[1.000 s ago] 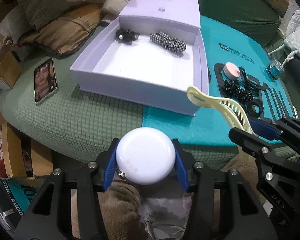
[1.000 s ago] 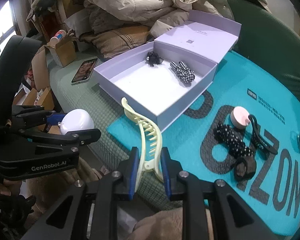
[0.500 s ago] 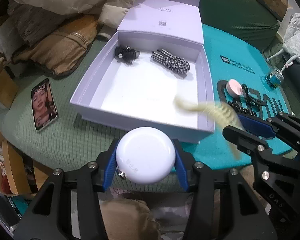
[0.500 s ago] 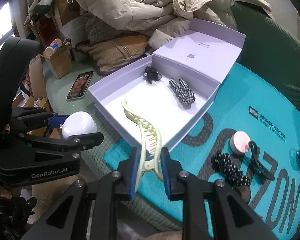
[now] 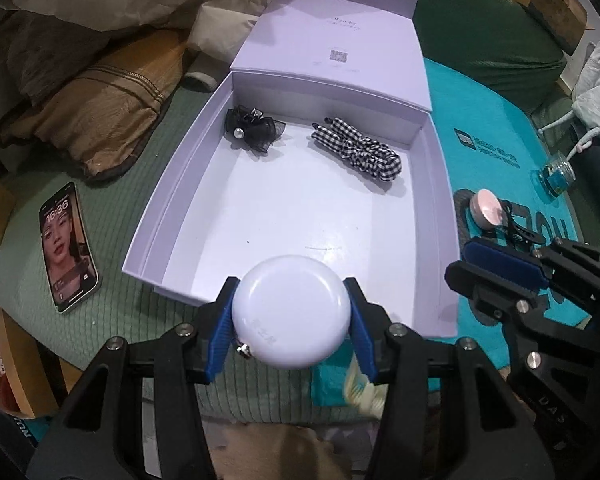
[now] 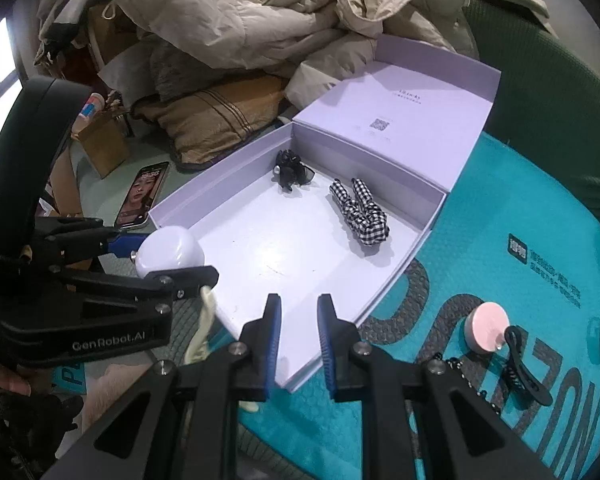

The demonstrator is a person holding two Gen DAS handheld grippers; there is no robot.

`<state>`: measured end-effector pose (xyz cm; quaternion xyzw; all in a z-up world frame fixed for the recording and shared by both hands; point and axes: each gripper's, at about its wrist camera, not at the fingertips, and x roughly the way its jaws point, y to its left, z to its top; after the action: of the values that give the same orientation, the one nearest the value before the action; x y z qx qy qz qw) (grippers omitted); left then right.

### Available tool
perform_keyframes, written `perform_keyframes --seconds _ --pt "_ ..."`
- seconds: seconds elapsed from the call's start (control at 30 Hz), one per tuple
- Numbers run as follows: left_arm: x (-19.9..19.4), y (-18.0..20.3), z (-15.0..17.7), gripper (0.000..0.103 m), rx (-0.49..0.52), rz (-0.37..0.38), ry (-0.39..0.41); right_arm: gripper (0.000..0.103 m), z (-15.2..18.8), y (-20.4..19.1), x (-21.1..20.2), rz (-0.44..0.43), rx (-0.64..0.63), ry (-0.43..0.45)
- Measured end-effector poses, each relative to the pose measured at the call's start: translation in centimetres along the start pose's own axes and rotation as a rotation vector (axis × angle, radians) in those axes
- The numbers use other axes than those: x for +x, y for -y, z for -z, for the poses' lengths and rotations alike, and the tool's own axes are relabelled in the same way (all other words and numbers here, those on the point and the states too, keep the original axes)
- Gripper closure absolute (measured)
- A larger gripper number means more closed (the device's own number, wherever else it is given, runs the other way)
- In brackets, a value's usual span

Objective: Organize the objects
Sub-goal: 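Carry the white ball with left tool while right tool carries claw clip over box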

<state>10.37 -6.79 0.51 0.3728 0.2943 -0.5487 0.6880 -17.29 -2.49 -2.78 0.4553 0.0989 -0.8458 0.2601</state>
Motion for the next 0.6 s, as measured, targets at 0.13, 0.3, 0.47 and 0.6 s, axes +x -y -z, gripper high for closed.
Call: perform_keyframes --seconds 0.13,0.3,0.47,0.6 --pt "0.0 0.0 0.1 0.054 0.004 0.002 0.013 0.085 0.5 0.2 0.3 -0.038 0.014 -0.004" --pt "-0.8 -0.1 1.7 0.054 0.0 -0.005 0.029 0.084 2.2 -0.4 0.3 -0.052 0.01 -0.042" --pt "-1.7 -0.4 3.8 0.054 -0.012 -0.022 0.011 0.076 3.9 -1.9 -0.3 -0.088 -0.007 -0.063" --pt "-1.9 -0.9 5.2 0.054 -0.027 -0.028 -0.005 0.074 5.2 -3.0 0.2 -0.133 -0.011 -0.1"
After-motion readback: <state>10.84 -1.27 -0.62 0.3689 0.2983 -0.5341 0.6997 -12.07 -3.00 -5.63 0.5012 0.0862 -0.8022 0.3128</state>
